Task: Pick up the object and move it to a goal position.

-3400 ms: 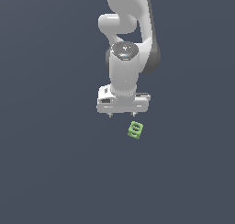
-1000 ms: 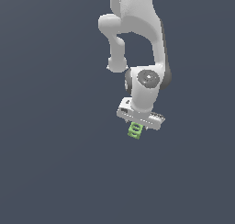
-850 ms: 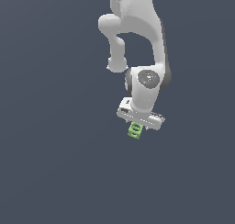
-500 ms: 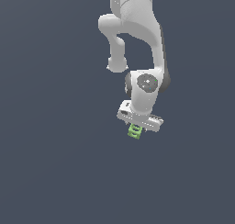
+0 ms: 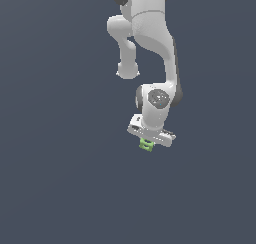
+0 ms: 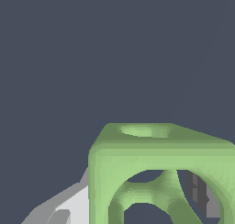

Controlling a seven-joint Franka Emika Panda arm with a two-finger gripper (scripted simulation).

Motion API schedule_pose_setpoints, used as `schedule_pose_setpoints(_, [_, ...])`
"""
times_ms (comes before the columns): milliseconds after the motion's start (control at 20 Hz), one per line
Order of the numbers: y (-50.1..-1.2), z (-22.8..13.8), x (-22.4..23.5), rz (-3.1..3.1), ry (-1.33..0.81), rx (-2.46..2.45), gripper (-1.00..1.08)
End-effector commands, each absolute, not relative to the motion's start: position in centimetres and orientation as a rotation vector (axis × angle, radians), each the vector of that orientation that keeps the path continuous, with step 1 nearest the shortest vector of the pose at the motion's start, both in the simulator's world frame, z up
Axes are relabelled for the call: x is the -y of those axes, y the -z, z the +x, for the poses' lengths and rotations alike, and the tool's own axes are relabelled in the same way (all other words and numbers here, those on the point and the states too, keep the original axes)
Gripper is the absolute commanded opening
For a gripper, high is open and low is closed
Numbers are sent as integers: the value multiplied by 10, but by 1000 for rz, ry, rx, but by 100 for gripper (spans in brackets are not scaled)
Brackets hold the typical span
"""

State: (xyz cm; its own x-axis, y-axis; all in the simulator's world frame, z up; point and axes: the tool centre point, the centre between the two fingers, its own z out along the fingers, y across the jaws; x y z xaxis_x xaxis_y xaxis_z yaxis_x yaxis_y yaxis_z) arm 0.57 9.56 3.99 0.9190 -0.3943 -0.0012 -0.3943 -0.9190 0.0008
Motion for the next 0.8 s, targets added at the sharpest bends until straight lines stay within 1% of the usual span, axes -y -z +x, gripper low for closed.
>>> schedule_pose_setpoints(0, [-40,6,-96,3077,0,632,-100])
schedule_pose_setpoints(500, [-40,7,-96,3078,-1,632,-100])
schedule_pose_setpoints(750, [-46,11,-108,3078,-1,632,-100])
